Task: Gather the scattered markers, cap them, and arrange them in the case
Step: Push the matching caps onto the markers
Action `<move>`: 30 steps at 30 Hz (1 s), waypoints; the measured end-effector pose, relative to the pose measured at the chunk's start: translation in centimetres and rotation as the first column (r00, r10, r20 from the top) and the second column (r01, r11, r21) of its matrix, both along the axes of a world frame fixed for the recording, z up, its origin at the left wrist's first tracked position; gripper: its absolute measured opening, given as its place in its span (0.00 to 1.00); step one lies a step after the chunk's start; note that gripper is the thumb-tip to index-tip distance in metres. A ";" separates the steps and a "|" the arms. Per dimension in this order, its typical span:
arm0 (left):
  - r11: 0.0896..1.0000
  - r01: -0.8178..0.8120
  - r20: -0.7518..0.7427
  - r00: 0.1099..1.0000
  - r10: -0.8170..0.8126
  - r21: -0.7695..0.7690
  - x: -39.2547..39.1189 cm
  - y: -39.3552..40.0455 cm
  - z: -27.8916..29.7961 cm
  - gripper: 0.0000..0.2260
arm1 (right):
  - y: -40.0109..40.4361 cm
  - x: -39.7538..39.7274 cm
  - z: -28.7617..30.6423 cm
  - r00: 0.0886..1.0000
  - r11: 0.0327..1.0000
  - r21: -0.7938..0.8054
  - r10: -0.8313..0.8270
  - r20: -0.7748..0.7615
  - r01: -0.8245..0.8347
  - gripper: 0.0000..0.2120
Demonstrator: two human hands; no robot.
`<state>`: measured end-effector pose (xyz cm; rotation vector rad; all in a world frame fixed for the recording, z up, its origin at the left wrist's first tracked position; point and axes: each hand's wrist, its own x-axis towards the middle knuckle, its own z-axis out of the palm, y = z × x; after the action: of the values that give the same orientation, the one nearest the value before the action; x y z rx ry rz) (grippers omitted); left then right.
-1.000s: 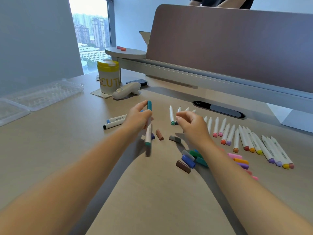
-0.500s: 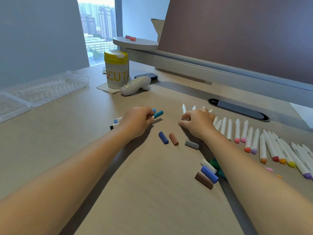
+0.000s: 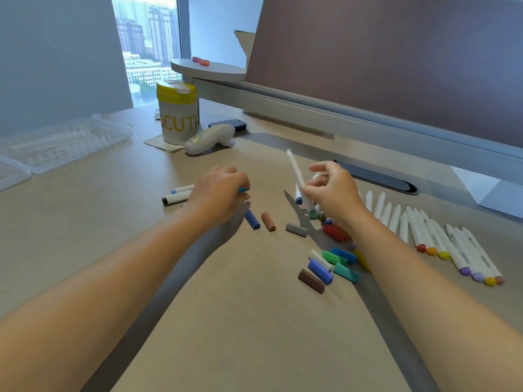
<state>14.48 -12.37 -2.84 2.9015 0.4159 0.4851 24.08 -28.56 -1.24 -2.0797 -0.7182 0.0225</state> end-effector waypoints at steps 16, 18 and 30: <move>0.919 0.339 -0.115 0.924 -0.366 -0.203 -1.4 -13.1 -0.1 0.12 | -11.7 -4.1 0.5 0.969 0.993 0.077 -0.067 -0.236 0.087 0.05; 0.922 0.348 -0.145 0.916 -0.373 -0.170 -1.2 -13.6 -0.4 0.13 | -12.2 -4.3 0.3 0.973 0.993 0.082 -0.063 -0.223 0.083 0.04; 0.892 0.305 0.081 0.952 -0.295 -0.333 -1.4 -13.2 -0.4 0.11 | -12.8 -5.6 -0.4 0.998 0.992 0.110 -0.048 -0.051 0.054 0.04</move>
<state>13.04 -25.61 -3.19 2.5511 0.0332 0.3618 18.50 -41.34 -1.61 -1.9833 -0.6229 0.0042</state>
